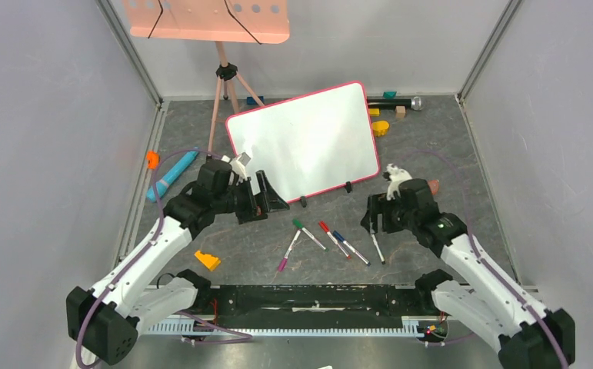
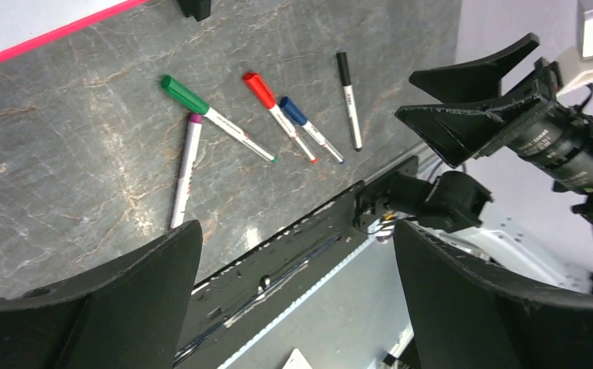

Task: Write a sentence on the whiteboard
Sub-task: Pick up the whiteboard marker from the center of the board.

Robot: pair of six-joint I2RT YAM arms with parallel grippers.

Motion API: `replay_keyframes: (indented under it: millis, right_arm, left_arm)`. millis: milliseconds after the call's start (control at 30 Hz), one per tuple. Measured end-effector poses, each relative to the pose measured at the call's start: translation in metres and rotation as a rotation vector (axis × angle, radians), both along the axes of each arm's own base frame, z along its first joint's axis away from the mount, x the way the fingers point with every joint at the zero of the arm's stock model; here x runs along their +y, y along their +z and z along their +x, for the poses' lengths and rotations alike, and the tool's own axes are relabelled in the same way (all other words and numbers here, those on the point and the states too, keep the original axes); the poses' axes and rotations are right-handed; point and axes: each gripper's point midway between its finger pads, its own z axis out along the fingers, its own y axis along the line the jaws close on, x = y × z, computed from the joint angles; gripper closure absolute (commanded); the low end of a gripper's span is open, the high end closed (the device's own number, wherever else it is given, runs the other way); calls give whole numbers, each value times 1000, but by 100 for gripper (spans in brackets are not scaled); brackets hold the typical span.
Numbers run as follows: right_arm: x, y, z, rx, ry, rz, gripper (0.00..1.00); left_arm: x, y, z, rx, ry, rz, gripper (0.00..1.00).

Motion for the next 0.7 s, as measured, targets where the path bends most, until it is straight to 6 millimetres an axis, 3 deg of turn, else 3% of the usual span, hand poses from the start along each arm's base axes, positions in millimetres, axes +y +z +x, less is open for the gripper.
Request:
replay_keyframes:
  millis: [67,167,300,467,700]
  right_arm:
    - [20,-4,-5,15,76,-16,43]
    - [41,-5,-7,2,136,-30,49]
    - [69,-12,-12,-4,205,-91,49]
    - [100,-27,-36,7,314,-126,51]
    - [109,-49,-51,26,314,-131,58]
  left_arm:
    - [-1,-6,-2,3,-17,37,0]
    - [2,-7,0,-16,-21,74,0]
    - [6,-7,2,-41,-20,106,0]
    - [13,-14,1,-50,-24,160,0]
    - [30,-8,2,-142,-19,235,0]
